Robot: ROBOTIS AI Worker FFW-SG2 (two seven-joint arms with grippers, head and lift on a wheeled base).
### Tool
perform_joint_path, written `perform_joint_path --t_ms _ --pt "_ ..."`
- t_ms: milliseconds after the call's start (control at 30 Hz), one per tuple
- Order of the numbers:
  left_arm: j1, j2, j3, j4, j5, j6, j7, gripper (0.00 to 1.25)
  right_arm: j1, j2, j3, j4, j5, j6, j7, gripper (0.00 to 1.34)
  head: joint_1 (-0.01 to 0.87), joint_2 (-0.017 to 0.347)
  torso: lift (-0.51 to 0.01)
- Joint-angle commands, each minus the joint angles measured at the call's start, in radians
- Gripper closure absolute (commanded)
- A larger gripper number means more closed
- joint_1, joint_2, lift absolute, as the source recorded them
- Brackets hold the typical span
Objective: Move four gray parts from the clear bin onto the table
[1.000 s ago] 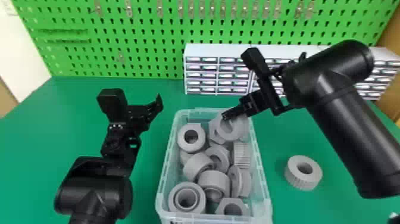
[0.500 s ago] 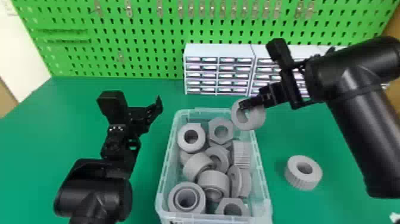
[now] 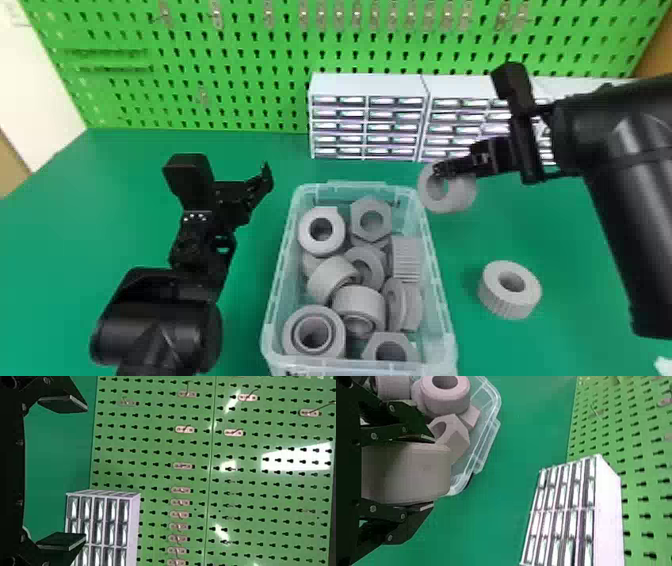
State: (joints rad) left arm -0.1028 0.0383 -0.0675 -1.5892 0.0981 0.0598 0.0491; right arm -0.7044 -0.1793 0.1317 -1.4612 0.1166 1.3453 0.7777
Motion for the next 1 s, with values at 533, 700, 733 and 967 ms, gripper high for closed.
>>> perform_joint_path --t_ms 533,700,733,967 --pt "-0.003 -0.002 -0.009 0.0 0.002 0.0 0.0 0.14 0.059 -0.015 -0.167 0.024 0.048 -0.035 0.0 0.86 0.693 0.072 -0.052" --pt "-0.006 -0.003 -0.012 0.0 0.0 0.0 0.0 0.14 0.065 -0.015 -0.181 0.064 0.044 -0.077 0.0 0.86 0.693 0.072 -0.052" --pt "-0.008 -0.003 -0.012 0.0 0.0 0.0 0.0 0.14 0.068 -0.014 -0.185 0.07 0.044 -0.086 0.0 0.86 0.693 0.072 -0.052" --pt "-0.008 -0.003 -0.017 0.0 0.002 0.0 0.002 0.14 0.076 -0.012 -0.208 0.148 0.003 -0.13 0.0 0.86 0.693 0.072 -0.052"
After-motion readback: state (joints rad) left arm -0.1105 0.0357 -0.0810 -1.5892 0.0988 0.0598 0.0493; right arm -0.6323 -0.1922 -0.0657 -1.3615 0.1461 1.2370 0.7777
